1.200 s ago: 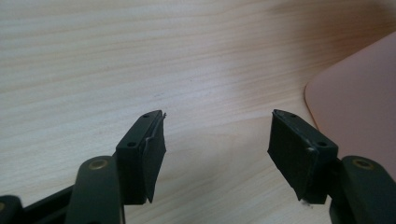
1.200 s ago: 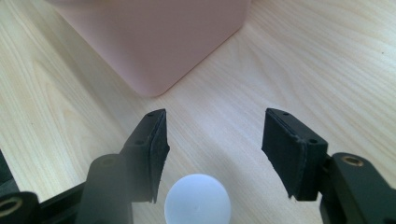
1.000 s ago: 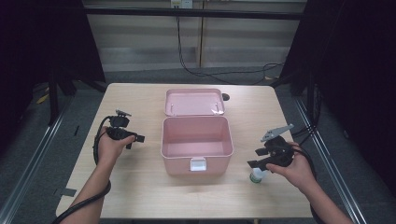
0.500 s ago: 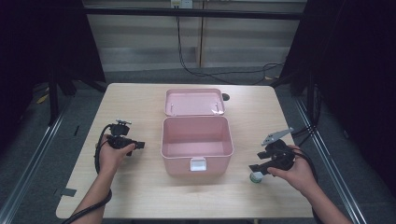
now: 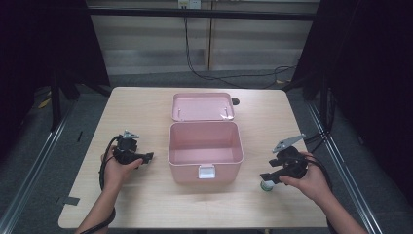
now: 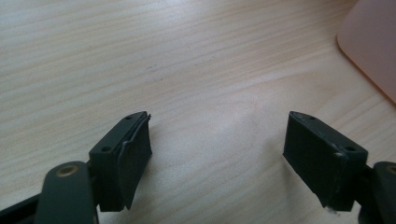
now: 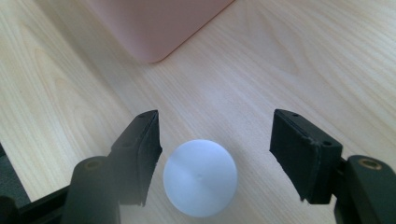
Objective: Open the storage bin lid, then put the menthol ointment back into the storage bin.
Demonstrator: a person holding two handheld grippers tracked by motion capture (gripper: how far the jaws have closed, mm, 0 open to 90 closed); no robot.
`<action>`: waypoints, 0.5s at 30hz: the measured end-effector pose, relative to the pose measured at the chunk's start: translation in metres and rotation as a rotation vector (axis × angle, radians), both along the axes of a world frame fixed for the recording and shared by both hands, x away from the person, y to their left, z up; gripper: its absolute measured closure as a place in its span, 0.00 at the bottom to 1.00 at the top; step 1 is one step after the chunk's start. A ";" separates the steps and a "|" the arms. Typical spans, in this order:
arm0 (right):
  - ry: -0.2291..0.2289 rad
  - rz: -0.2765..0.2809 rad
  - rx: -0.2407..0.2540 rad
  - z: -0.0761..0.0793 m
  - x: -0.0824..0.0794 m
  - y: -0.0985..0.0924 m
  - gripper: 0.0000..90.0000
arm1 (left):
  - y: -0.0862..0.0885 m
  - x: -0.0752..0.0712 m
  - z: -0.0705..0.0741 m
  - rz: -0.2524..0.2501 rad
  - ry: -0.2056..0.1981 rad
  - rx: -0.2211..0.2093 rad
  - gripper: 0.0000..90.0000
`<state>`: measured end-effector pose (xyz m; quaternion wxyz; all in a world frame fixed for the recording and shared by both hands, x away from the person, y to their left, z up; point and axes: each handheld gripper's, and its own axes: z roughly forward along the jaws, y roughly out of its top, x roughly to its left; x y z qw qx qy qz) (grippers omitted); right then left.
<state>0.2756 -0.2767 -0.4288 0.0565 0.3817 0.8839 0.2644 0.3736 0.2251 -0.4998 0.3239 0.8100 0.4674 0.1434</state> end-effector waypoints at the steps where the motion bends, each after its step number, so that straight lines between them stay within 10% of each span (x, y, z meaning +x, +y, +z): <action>1: 0.003 0.002 -0.005 0.000 0.000 0.000 0.36 | 0.000 -0.001 0.000 -0.006 -0.003 0.003 0.23; 15: 0.027 0.011 -0.060 0.000 0.000 0.001 0.35 | -0.001 -0.008 -0.006 -0.010 -0.067 -0.002 0.20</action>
